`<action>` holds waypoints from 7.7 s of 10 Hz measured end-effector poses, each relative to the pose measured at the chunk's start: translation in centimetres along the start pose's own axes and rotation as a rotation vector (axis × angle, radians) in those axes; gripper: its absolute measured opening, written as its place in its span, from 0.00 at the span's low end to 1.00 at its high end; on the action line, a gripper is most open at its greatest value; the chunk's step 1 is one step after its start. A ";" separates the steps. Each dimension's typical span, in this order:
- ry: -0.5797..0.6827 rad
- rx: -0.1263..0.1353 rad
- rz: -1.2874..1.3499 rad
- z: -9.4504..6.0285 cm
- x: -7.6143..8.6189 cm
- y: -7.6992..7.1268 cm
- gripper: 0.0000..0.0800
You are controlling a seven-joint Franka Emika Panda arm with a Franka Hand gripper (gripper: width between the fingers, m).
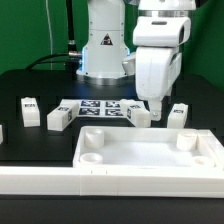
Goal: Assemble desk
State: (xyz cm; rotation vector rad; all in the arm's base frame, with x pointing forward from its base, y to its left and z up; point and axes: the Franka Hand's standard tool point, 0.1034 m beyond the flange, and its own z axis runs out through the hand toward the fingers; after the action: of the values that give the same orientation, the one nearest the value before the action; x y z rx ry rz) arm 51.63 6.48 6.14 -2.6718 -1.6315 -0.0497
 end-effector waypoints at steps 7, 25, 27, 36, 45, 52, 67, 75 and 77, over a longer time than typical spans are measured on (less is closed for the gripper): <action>0.008 0.037 0.785 0.1 0.4 -1.9 0.81; -0.334 0.382 1.307 1.7 1.5 -6.3 0.81; -0.437 0.458 1.291 1.8 1.4 -6.5 0.81; -0.881 0.799 1.167 4.7 1.1 -8.9 0.81; -0.854 0.789 1.139 4.7 1.8 -9.0 0.36; -0.761 0.772 1.090 1.0 2.3 -7.2 0.36; -0.018 0.240 1.198 -7.2 4.6 0.2 0.36; 0.298 -0.072 1.057 -8.3 4.5 3.2 0.36; 0.295 -0.120 0.950 -9.1 4.7 5.2 0.36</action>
Offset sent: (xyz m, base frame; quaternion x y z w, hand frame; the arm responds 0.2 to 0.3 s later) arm -0.0093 0.0067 -0.0095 0.0227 -0.0275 0.2676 0.9629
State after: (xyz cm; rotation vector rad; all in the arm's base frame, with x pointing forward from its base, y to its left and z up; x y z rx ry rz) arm 58.21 8.01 15.45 -3.0207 -0.2047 -0.4979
